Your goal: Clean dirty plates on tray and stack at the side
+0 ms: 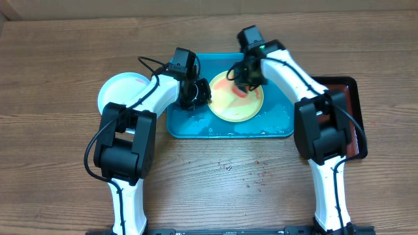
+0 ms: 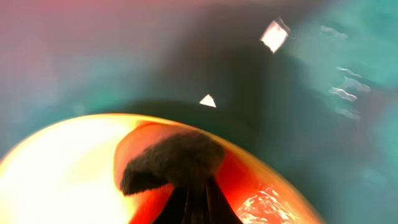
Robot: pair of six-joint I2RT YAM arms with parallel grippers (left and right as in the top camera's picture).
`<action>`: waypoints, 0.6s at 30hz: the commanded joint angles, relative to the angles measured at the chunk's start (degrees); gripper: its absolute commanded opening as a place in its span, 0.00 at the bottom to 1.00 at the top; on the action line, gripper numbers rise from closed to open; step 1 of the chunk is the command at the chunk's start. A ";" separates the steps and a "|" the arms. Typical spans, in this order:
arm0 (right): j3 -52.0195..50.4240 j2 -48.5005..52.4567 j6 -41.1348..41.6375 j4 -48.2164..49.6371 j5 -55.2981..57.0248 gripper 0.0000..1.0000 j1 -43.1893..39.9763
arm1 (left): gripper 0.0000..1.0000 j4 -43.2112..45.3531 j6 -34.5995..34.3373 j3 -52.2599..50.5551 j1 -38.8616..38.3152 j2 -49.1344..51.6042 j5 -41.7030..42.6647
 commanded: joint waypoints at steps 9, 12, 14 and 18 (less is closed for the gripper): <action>6.43 1.77 -0.15 -20.26 5.60 0.04 -3.21 | 0.04 -0.63 -0.09 -0.35 0.46 2.05 -0.90; 5.14 1.77 -0.15 -20.13 2.78 0.04 -2.58 | 0.04 -0.57 -0.39 -0.35 0.46 2.05 -0.74; 4.22 1.79 -0.15 -19.37 0.61 0.04 -1.99 | 0.04 -0.35 -0.39 -0.35 0.46 2.05 -0.76; 1.77 1.84 -0.15 -16.76 -5.16 0.04 -0.02 | 0.04 -0.07 -0.39 -0.35 0.48 2.05 -0.72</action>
